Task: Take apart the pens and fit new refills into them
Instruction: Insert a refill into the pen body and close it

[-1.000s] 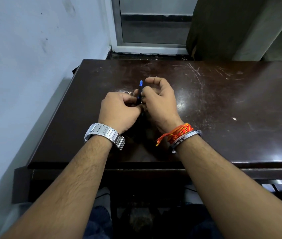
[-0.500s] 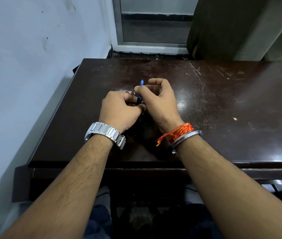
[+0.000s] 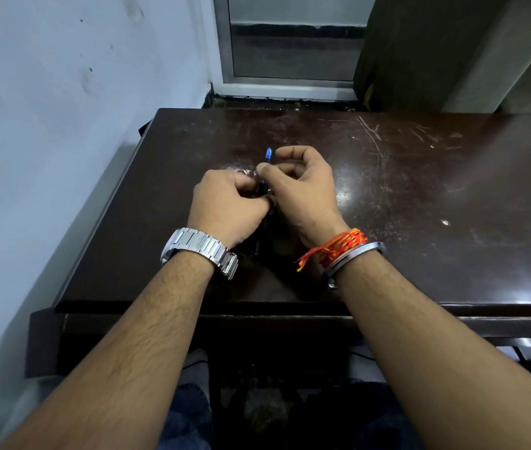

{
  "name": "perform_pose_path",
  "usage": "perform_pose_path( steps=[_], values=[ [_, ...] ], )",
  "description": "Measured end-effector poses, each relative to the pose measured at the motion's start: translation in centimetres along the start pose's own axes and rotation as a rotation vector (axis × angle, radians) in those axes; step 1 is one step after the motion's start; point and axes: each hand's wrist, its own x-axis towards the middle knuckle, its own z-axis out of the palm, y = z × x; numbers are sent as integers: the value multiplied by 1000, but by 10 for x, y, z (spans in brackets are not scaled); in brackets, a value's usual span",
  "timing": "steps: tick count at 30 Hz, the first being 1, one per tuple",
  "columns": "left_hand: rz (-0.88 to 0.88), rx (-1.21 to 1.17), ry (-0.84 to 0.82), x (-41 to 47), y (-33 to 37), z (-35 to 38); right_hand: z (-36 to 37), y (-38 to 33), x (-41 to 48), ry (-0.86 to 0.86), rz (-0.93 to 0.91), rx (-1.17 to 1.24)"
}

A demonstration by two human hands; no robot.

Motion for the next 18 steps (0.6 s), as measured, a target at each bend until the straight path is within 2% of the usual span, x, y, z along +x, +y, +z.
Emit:
perform_pose_path(
  steps=[5, 9, 11, 14, 18],
  values=[
    [-109, 8, -108, 1, -3, -3, -4, -8, 5, 211, -109, 67],
    [-191, 10, -30, 6, -8, -10, -15, -13, 6, 341, -180, 61],
    [-197, -2, 27, 8, -10, -14, -19, -12, 6, 295, -173, -143],
    [-202, -31, 66, 8, -10, -16, -19, -7, 2, 112, -125, -454],
    [-218, -29, 46, 7, -10, -12, -15, -7, -1, 13, -65, -680]
  ],
)
